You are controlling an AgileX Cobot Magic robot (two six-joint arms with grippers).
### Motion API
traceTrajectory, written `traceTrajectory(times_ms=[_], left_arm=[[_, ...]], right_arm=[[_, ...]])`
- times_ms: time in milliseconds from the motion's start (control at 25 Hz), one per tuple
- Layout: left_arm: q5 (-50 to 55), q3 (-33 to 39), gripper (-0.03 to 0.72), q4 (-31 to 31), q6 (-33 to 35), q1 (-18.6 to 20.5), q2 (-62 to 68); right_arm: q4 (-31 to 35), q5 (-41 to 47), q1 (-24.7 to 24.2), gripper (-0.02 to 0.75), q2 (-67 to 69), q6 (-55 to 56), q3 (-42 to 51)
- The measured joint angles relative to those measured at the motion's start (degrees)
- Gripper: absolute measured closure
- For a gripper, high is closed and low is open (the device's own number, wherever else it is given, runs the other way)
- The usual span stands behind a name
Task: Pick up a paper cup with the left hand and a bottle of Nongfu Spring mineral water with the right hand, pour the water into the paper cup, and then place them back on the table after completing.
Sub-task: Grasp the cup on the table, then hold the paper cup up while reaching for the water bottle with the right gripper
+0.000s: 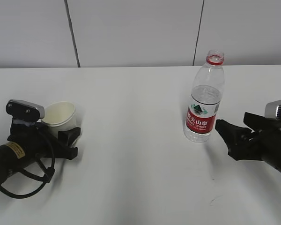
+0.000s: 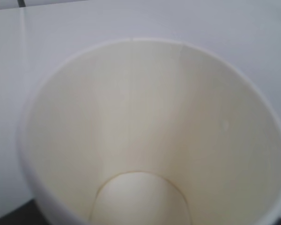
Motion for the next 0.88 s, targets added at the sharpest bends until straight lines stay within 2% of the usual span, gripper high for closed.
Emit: traceTrajectory(times_ms=[320, 600, 880], left_arm=[[0.0, 0.0, 0.301, 0.24, 0.0, 0.0, 0.0], [0.0, 0.0, 0.301, 0.77, 0.0, 0.0, 0.0], [0.0, 0.0, 0.301, 0.81, 0.0, 0.0, 0.0]], right_arm=[[0.0, 0.0, 0.0, 0.087, 0.0, -0.11, -1.35], [-0.19, 3.04, 0.0, 0.083, 0.85, -0.21, -6.4], [-2.36, 2.35, 0.0, 0.083, 8.58, -0.21, -11.05]])
